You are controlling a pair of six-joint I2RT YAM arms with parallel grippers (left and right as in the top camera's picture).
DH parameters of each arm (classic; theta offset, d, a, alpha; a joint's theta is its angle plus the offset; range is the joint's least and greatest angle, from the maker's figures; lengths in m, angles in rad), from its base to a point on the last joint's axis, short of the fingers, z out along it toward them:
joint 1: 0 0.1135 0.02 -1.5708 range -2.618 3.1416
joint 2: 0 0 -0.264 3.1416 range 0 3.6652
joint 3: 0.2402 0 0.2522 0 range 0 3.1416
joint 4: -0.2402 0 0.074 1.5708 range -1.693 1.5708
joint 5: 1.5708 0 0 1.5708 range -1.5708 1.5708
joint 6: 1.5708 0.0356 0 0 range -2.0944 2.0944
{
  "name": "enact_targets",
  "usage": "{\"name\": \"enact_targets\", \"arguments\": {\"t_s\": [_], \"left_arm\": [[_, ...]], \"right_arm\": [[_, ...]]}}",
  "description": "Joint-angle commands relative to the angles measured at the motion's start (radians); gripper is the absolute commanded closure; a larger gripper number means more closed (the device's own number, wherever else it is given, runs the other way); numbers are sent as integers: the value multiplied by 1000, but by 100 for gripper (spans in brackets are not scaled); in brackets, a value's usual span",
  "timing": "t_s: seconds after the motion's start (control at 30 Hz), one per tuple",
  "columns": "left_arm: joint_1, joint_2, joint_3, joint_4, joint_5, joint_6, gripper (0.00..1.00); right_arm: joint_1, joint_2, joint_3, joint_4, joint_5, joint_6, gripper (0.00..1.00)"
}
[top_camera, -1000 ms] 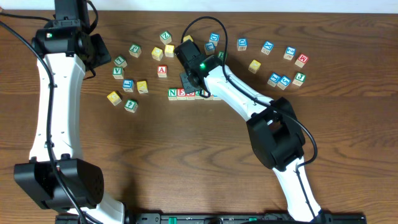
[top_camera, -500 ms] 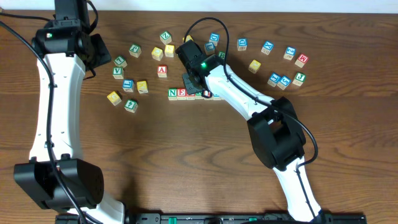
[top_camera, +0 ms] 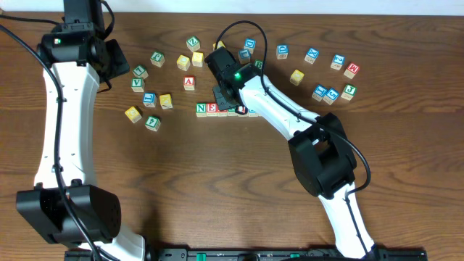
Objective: Spell out NEURIPS
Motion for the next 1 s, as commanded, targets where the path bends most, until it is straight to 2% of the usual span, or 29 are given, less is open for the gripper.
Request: {"name": "enact_targets", "arguments": {"t_s": [0.0,0.37,0.47,0.7,0.87,0.97], "left_arm": [[3,9,-13,-4,9,13,47],[3,9,-13,-4,9,13,47],[4,9,-13,-6,8,14,48],[4,-36,33,16,8,71,47],[4,-139,42,19,8,70,40],[4,-186,42,8,8,69,21]], "right_arm": [[-5,16,6,-7,15,11,99],[-5,16,6,0,15,11,99],[-17,10,14,31,6,11,91],[-82,-107,47,29,-5,11,89],[-149,-259,47,-23,-8,10,90],[-186,-343,47,-69,-8,10,89]]}}
